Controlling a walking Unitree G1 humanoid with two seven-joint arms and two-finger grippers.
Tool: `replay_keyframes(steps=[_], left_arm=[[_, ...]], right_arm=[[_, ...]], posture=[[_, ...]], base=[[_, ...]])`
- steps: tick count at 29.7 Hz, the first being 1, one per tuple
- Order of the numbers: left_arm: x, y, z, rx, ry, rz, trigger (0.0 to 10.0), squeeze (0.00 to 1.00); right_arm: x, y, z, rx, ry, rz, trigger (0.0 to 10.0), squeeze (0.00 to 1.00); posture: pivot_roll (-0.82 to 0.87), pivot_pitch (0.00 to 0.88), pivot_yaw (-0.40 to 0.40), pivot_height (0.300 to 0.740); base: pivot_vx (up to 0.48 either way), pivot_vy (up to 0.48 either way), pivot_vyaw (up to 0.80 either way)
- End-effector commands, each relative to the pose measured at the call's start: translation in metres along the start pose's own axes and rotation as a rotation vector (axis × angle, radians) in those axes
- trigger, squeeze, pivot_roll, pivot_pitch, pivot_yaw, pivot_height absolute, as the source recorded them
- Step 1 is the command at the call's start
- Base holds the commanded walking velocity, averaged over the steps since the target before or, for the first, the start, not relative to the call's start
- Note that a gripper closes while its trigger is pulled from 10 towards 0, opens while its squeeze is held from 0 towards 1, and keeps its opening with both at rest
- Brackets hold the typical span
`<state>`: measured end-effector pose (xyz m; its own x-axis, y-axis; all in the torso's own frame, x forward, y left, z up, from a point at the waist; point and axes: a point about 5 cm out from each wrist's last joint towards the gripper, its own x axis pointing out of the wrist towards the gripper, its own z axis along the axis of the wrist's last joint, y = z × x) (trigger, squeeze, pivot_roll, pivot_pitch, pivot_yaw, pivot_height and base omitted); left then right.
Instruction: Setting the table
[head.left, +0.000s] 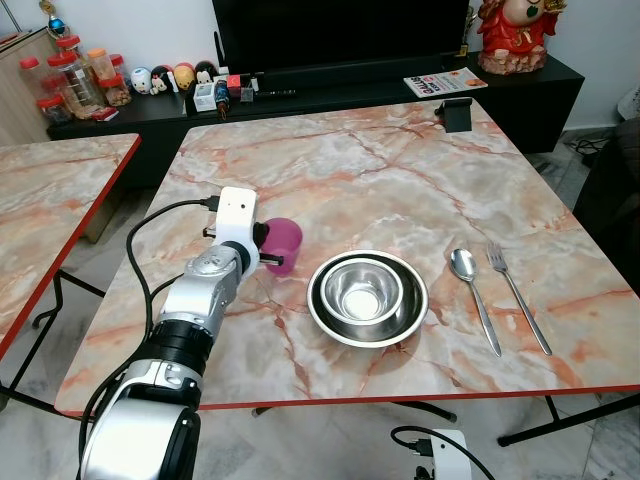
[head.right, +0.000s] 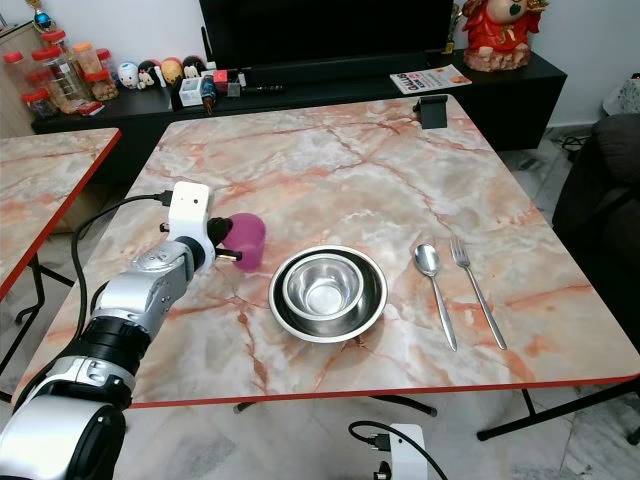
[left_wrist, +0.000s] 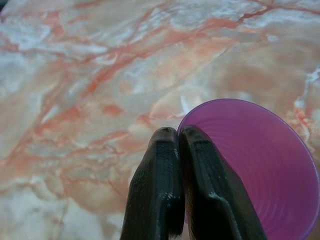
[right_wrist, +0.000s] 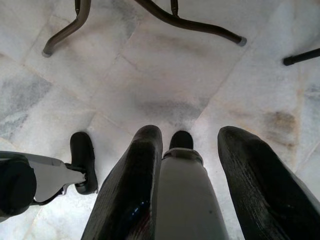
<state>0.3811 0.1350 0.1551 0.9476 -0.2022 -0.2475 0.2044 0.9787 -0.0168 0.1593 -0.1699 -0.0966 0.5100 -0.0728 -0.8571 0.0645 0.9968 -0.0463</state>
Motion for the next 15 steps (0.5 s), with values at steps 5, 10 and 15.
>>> replay_keyframes(steps=[5,10,15], left_arm=[[-0.0041,0.0026,0.0062,-0.152,-0.003,-0.030,10.0,0.00],[-0.0055,0.0051,0.0087,-0.155,-0.001,-0.024,10.0,0.00],[-0.0078,0.0074,0.0074,-0.118,0.023,-0.018,10.0,0.00]], right_arm=[[0.0001,0.0022,0.0011,0.016,-0.004,-0.001,10.0,0.00],[0.0002,0.0018,0.0014,0.015,-0.004,-0.002,10.0,0.00],[0.0004,0.0017,0.0024,0.015,-0.006,-0.002,10.0,0.00]], posture=[[0.02,0.008,0.111,0.732],[0.02,0.008,0.110,0.732],[0.02,0.007,0.109,0.732]], base=[[0.000,0.000,0.00],[0.000,0.000,0.00],[0.000,0.000,0.00]])
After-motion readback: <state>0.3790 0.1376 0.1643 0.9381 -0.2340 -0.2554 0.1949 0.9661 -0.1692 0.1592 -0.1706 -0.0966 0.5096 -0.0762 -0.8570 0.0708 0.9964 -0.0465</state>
